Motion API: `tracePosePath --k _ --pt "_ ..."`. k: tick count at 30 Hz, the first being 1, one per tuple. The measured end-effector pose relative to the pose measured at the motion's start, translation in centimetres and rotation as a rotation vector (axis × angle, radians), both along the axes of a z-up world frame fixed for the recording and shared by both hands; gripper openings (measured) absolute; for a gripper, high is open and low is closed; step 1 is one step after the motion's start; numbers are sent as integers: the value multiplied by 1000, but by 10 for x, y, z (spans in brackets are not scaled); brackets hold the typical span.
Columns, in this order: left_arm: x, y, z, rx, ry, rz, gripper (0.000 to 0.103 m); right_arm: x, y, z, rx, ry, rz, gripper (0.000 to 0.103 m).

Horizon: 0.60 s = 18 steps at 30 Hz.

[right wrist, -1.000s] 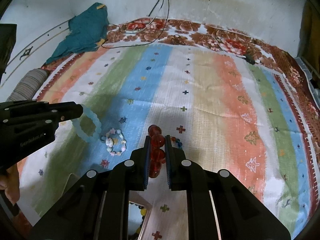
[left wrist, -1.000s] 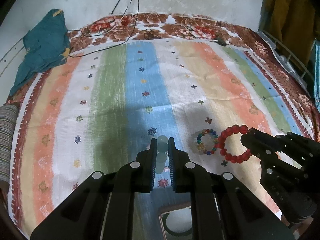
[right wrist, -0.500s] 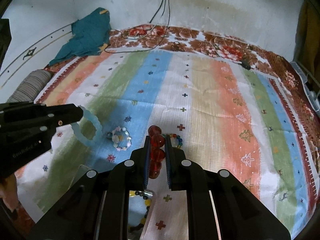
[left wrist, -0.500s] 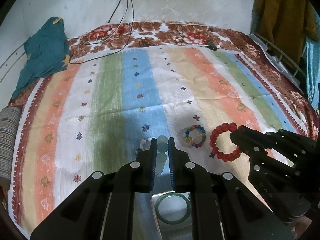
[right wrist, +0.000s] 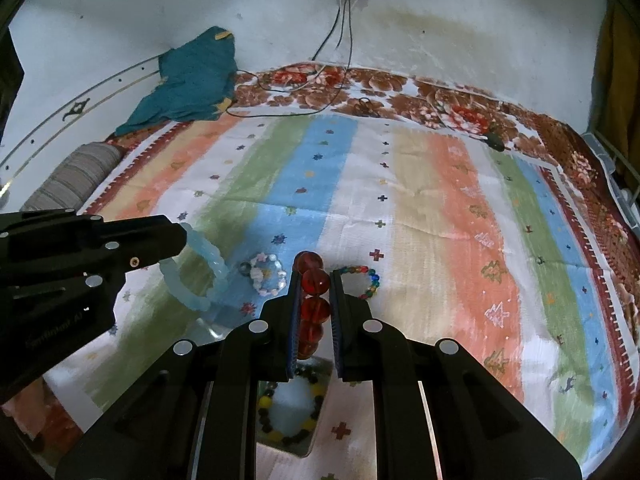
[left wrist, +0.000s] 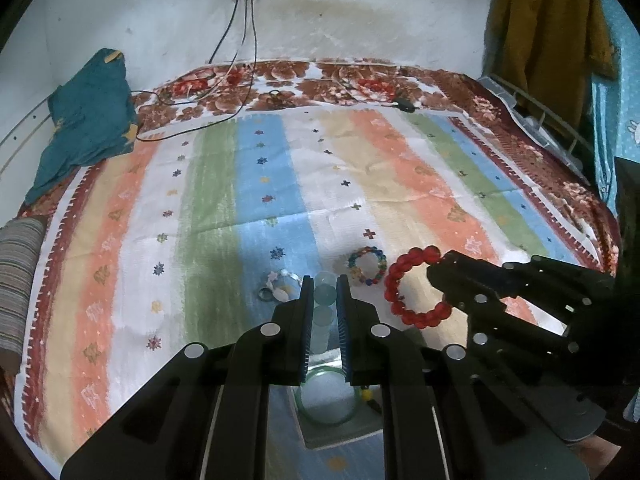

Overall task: Organize jewelry
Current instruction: 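Carry the light blue and red bracelets back over the silver tin, then open the left tool over the tin while the right opens, dropping both bracelets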

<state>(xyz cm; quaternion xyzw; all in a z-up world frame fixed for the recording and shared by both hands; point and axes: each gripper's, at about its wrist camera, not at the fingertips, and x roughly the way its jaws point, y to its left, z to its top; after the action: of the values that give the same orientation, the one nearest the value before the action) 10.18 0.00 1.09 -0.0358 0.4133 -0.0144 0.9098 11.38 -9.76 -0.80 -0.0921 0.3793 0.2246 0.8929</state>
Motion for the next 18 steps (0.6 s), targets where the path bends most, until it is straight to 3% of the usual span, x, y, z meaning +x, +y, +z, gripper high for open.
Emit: tracePosePath --k 18 --pt "-30 -8 -6 -22 14 11 11 -31 -7 -9 17 42 23 14"
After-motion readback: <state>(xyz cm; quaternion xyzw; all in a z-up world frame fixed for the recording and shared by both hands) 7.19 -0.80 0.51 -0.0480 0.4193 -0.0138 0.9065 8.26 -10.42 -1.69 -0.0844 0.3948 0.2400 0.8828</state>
